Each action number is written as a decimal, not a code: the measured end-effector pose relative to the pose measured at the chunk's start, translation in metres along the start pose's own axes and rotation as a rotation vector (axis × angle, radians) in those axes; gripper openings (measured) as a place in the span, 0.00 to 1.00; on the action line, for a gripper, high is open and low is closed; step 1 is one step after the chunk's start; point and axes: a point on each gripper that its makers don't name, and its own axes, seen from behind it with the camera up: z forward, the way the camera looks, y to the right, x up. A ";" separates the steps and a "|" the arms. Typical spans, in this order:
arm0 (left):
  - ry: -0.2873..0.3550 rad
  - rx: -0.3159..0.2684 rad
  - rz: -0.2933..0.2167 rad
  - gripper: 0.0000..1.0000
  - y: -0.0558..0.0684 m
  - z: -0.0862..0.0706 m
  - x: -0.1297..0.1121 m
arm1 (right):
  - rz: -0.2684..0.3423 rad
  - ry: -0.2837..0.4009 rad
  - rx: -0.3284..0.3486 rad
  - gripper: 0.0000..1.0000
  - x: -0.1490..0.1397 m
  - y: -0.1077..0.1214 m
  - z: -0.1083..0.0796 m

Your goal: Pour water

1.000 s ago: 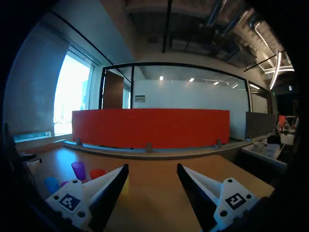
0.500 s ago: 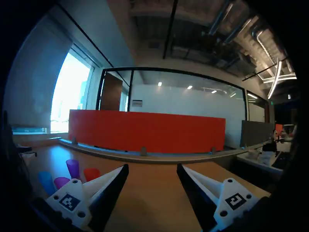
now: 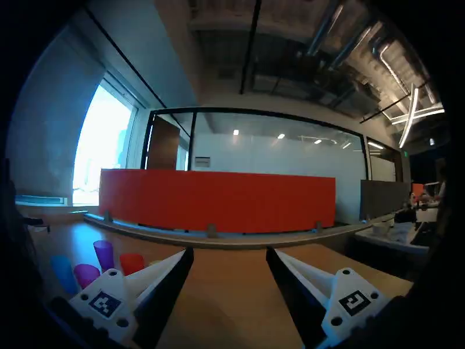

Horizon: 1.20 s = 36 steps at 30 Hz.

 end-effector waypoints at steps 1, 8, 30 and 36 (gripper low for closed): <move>0.000 0.000 0.000 0.92 0.000 0.000 0.000 | 0.005 -0.003 0.000 0.96 -0.004 0.001 0.001; 0.000 0.000 0.000 0.92 0.000 0.001 0.000 | 0.054 -0.039 -0.016 0.97 -0.032 0.016 0.005; 0.000 0.000 0.000 0.92 0.000 0.000 0.000 | 0.011 -0.066 0.006 0.97 -0.056 0.027 0.008; 0.000 0.000 0.000 0.92 0.000 0.000 0.000 | 0.018 -0.078 0.000 0.96 -0.063 0.028 0.010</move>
